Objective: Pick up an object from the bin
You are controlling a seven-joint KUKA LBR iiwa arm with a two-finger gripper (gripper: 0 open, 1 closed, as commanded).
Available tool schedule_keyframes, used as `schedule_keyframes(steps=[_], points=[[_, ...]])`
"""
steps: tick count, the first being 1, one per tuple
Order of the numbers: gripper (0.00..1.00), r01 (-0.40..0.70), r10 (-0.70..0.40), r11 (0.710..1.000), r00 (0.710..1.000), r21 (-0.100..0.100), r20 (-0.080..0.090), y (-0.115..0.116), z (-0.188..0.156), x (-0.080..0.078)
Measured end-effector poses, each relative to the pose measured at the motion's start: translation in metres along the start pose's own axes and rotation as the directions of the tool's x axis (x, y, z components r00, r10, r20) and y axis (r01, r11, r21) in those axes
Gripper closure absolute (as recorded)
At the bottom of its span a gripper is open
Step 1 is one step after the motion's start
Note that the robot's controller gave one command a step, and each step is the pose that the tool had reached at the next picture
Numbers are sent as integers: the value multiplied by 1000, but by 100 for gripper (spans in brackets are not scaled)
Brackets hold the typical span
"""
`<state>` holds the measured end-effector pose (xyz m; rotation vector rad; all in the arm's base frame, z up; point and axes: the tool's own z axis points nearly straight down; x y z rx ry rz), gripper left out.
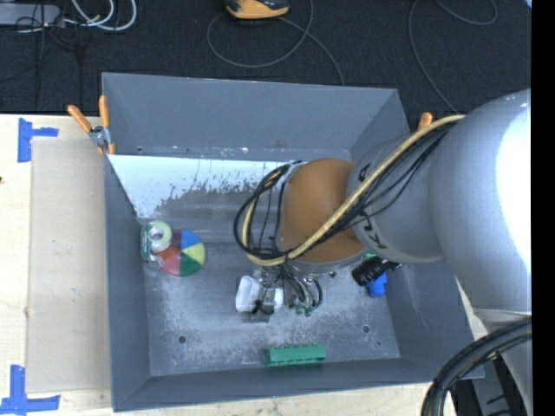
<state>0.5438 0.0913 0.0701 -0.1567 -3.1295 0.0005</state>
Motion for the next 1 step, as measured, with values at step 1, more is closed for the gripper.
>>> schedule_keyframes(steps=[1], points=[[100,-1,1,1000,1000,1,-3,0,-7,1]])
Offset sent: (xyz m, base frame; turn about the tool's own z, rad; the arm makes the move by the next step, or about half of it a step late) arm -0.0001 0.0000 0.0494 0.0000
